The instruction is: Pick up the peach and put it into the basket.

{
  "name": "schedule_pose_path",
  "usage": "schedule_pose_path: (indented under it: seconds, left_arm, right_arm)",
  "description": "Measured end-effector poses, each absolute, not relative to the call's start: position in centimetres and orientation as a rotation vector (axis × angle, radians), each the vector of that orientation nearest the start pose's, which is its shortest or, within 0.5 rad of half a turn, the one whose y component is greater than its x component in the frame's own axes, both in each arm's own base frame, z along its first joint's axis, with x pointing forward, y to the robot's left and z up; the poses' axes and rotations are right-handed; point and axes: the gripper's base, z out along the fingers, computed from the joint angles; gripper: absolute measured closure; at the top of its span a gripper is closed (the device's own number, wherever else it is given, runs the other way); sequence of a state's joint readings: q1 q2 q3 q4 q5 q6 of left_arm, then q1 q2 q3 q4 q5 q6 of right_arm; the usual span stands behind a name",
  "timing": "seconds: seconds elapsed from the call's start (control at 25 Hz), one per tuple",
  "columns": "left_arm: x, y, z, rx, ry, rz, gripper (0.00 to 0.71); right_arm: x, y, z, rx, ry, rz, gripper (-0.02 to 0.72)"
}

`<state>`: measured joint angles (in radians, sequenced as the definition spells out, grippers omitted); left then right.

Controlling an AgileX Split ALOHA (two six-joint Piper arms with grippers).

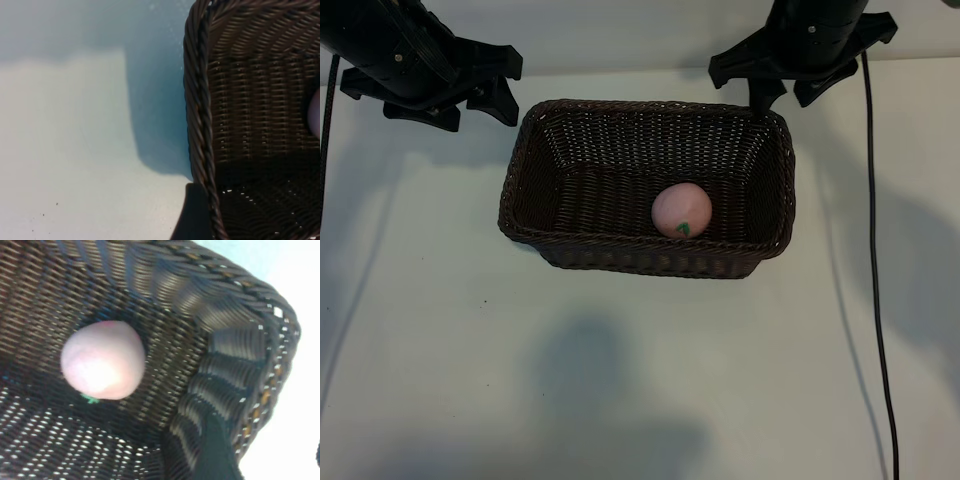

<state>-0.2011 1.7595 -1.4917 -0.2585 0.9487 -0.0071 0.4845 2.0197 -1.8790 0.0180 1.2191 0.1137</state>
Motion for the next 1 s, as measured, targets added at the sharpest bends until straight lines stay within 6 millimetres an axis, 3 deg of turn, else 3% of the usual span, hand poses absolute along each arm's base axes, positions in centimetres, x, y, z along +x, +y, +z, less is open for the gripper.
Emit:
schedule_pose_path:
  seconds: [0.4, 0.72, 1.0]
  left_arm:
    - [37.0, -9.5, 29.0, 0.12, 2.692, -0.392, 0.133]
    - [37.0, -9.5, 29.0, 0.12, 2.692, -0.392, 0.133]
    - [37.0, -9.5, 29.0, 0.12, 2.691, -0.392, 0.133]
  right_arm:
    - [38.9, 19.6, 28.2, -0.529, 2.805, 0.118, 0.231]
    - [38.5, 18.3, 30.5, -0.5, 2.762, 0.153, 0.249]
    - [38.5, 18.3, 30.6, -0.501, 2.759, 0.156, 0.252]
